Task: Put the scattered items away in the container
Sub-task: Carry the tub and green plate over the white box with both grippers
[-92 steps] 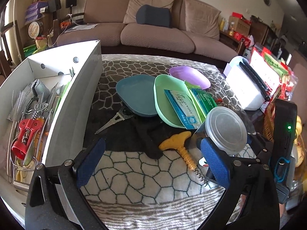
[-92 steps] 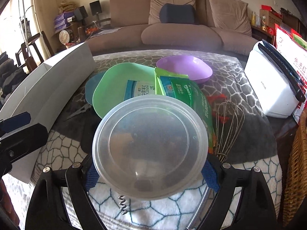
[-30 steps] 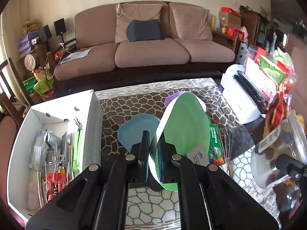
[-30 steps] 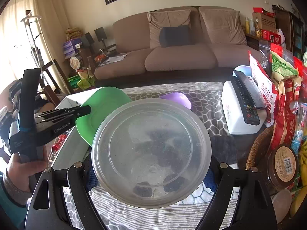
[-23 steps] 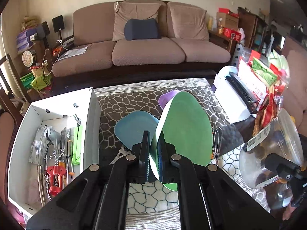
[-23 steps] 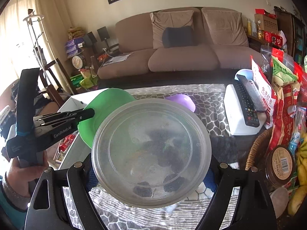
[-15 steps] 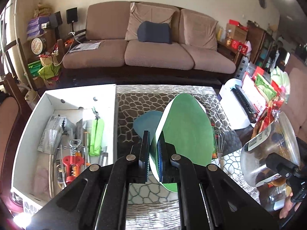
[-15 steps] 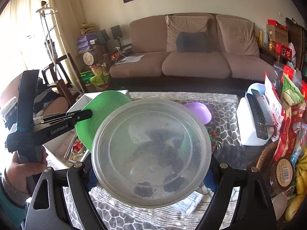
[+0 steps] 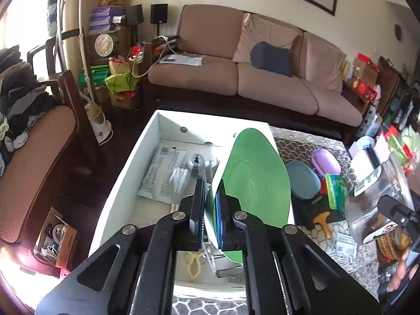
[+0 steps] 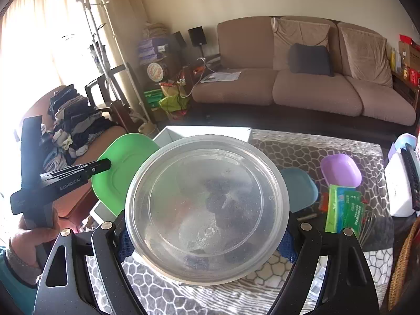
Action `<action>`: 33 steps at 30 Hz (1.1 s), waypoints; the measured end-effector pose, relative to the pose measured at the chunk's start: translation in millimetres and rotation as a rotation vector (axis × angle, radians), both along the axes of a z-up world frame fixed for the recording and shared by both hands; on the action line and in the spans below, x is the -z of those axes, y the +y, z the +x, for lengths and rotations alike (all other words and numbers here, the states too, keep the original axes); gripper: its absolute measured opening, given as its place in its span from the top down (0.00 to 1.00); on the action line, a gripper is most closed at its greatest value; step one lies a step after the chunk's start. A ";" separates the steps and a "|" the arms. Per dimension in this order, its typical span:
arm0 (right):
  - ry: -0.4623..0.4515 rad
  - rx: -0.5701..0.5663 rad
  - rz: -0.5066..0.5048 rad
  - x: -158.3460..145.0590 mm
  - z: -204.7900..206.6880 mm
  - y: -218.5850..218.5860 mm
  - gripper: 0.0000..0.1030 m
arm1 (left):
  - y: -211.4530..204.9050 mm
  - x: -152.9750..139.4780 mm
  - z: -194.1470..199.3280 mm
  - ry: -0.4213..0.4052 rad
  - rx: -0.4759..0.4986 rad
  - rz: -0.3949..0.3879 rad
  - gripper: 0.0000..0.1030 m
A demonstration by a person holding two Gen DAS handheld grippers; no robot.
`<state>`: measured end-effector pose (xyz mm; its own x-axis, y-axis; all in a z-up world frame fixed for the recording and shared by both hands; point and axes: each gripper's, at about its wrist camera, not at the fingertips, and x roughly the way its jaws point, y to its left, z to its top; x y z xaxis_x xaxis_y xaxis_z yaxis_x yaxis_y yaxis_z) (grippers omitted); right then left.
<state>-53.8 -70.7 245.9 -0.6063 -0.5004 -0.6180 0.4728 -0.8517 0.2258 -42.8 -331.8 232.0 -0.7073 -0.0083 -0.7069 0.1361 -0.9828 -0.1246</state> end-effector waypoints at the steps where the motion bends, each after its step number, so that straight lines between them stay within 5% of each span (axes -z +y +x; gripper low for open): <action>1: -0.008 -0.007 0.003 3.5 -2.6 -10.9 0.16 | -11.7 3.5 0.8 -0.003 -0.012 0.002 0.94; 15: -0.087 -0.031 0.090 60.6 -82.8 -120.4 0.16 | -121.4 92.2 -7.8 -0.104 -0.137 0.032 0.93; 28: -0.136 0.009 0.160 101.8 -144.5 -160.1 0.16 | -112.5 126.1 -19.3 -0.160 -0.122 0.026 0.93; 33: -0.175 0.043 0.203 121.0 -176.9 -158.5 0.16 | -98.1 135.9 -23.0 -0.187 -0.105 -0.034 0.91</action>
<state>-230.7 -229.2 124.8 -0.4994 -0.3313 -0.8006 0.4039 -0.9065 0.1231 -65.8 -429.9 96.1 -0.5578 -0.1011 -0.8238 0.2556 -0.9652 -0.0546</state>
